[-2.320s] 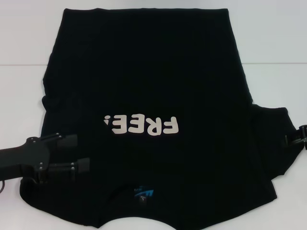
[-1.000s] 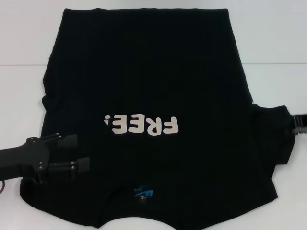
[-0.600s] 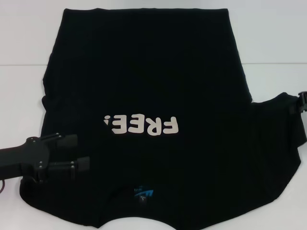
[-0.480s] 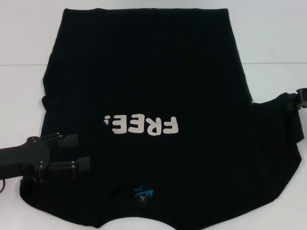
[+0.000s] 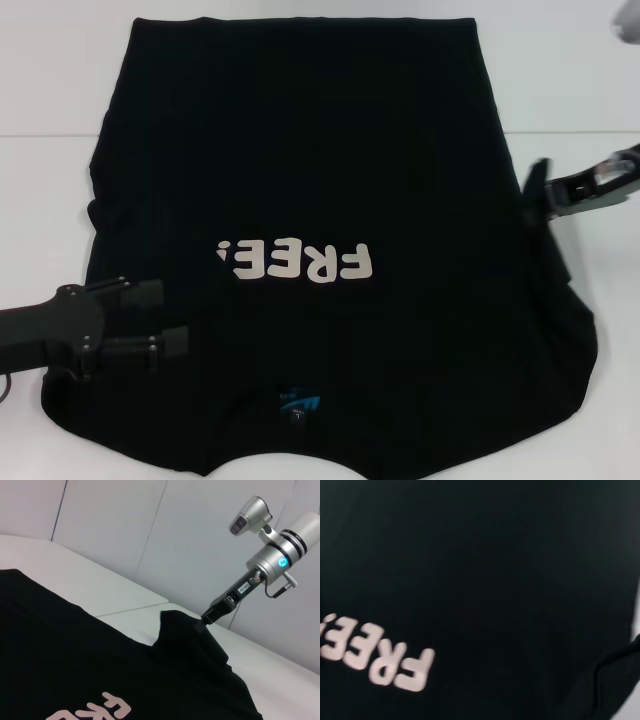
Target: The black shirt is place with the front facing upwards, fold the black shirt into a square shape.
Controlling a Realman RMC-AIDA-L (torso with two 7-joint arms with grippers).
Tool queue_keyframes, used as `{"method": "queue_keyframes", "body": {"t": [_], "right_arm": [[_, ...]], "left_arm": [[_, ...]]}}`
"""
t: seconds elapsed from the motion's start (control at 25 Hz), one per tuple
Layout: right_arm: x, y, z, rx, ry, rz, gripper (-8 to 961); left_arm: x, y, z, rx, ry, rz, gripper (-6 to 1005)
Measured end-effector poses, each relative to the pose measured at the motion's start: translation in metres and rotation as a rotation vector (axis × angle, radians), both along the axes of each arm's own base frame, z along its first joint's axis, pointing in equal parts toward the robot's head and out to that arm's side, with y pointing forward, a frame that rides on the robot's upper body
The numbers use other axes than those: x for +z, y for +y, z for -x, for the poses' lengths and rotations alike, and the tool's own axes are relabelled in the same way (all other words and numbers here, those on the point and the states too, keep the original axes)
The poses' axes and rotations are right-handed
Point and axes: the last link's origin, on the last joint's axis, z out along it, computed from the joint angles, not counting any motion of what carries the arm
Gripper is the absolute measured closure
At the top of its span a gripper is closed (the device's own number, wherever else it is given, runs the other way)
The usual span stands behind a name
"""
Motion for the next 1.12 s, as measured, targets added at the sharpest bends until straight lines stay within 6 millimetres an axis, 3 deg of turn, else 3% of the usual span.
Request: {"method": "queue_keyframes", "body": {"t": [0.36,0.72,0.84,1.0,1.12], "right_arm": [[-0.031,0.005,0.036,0.097,-0.018,0.072,913],[-0.050,-0.004,0.045,0.200,0.171,0.134,853],[-0.048,-0.008,0.037,0.214,0.258,0.113,610],[-0.040,-0.021,0.014,0.295,0.358,0.077,443],[-0.039,-0.043,-0.008,0.442,0.401,0.063,317]], "left_arm": [[0.000,-0.001,0.001,0.002,0.002,0.000,83],[0.000,-0.002,0.002,0.014,-0.005,-0.001,83],[-0.001,-0.002,0.002,0.040,-0.022,0.012,83],[0.005,0.000,0.004,0.155,-0.083,0.044,84],[0.014,0.002,0.008,0.268,-0.115,0.093,84]]}}
